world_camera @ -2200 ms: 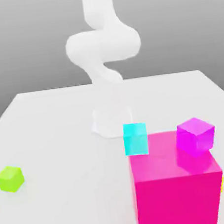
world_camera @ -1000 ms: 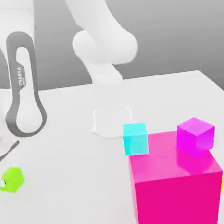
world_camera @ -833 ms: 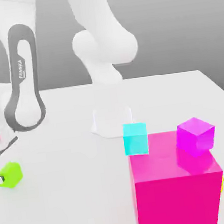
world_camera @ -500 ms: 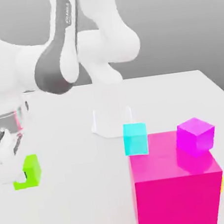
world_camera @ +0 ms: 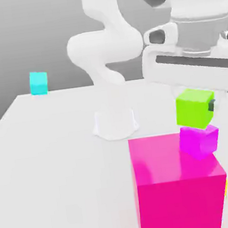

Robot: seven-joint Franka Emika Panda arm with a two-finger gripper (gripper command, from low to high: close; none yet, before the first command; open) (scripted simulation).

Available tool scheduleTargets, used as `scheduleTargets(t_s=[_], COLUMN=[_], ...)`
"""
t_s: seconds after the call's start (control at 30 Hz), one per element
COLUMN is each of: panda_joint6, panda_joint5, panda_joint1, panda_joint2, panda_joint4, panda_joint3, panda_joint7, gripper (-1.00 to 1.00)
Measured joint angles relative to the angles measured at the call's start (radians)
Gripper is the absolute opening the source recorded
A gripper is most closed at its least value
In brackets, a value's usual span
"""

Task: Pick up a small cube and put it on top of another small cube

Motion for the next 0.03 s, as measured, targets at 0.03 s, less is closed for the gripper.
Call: scheduleTargets(t_s=[0.03], panda_joint6=[0.000], panda_joint5=[0.000], panda_joint1=[0.000], panda_joint2=[0.000], panda_joint4=[0.000], panda_joint3=[0.000], panda_joint7=[0.000], gripper=[1.00])
